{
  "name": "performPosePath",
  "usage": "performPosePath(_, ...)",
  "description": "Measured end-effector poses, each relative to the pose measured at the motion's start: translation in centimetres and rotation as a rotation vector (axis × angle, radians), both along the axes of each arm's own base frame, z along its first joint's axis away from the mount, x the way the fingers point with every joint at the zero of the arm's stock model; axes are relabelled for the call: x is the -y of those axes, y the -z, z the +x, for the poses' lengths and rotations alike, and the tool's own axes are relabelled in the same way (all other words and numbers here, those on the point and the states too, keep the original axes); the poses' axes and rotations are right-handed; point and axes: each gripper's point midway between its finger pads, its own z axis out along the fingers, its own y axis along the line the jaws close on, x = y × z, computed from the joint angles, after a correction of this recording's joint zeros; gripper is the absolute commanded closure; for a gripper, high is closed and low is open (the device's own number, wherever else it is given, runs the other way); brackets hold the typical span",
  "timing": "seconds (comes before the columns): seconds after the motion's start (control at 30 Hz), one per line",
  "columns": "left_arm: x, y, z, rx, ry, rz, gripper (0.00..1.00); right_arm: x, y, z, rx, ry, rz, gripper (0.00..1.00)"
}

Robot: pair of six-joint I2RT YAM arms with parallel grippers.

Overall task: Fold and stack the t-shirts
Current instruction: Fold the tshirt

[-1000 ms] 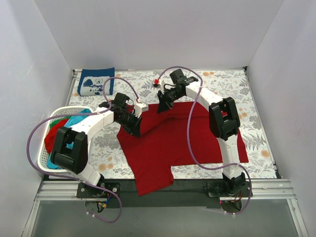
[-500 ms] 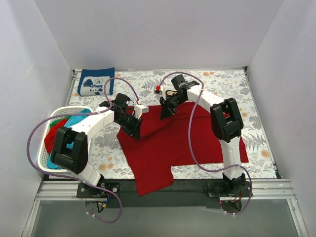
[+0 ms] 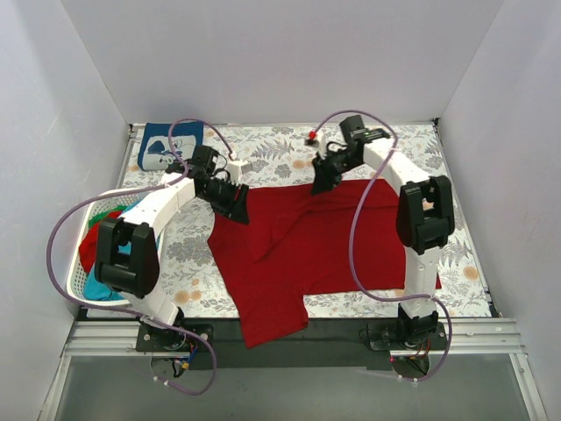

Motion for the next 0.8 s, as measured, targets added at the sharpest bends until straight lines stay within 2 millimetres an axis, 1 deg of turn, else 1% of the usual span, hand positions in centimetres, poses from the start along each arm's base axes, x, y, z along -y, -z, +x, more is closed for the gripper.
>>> performPosePath(0.07, -0.4, 0.0, 3.0, 0.015, -0.055, -0.006, 0.59, 3.2, 0.0, 2.3, 0.033, 0.083, -0.039, 0.71)
performPosePath(0.1, -0.5, 0.4, 4.6, 0.015, -0.084, 0.000, 0.61, 5.0, 0.3, 3.4, 0.049, 0.122, -0.069, 0.72)
performPosePath(0.13, -1.1, 1.0, 6.0, 0.007, -0.120, 0.011, 0.61, 7.0, 0.7, 4.3, 0.057, 0.167, -0.102, 0.72)
performPosePath(0.2, -1.9, 2.7, 8.3, -0.017, -0.172, 0.036, 0.64, 10.4, 1.6, 5.5, 0.067, 0.233, -0.172, 0.74)
performPosePath(0.27, -2.7, 4.3, 10.1, -0.042, -0.215, 0.059, 0.65, 13.1, 2.5, 6.2, 0.071, 0.279, -0.236, 0.77)
performPosePath(0.3, -3.2, 5.3, 11.0, -0.054, -0.239, 0.071, 0.66, 14.0, 2.8, 6.4, 0.076, 0.291, -0.262, 0.77)
performPosePath(0.43, -4.5, 7.6, 13.0, -0.081, -0.300, 0.121, 0.69, 17.1, 5.0, 7.0, 0.069, 0.327, -0.373, 0.79)
performPosePath(0.57, -5.3, 8.8, 14.5, -0.078, -0.334, 0.169, 0.70, 19.7, 8.0, 7.0, 0.032, 0.349, -0.473, 0.79)
performPosePath(0.63, -5.6, 8.9, 15.1, -0.077, -0.351, 0.178, 0.70, 20.8, 9.5, 6.9, 0.009, 0.354, -0.514, 0.79)
performPosePath(0.7, -5.7, 8.9, 15.5, -0.073, -0.362, 0.183, 0.70, 21.8, 9.6, 7.8, 0.025, 0.372, -0.534, 0.77)
performPosePath(0.8, -6.0, 9.0, 16.3, -0.076, -0.377, 0.189, 0.71, 22.3, 9.7, 8.7, 0.026, 0.381, -0.543, 0.70)
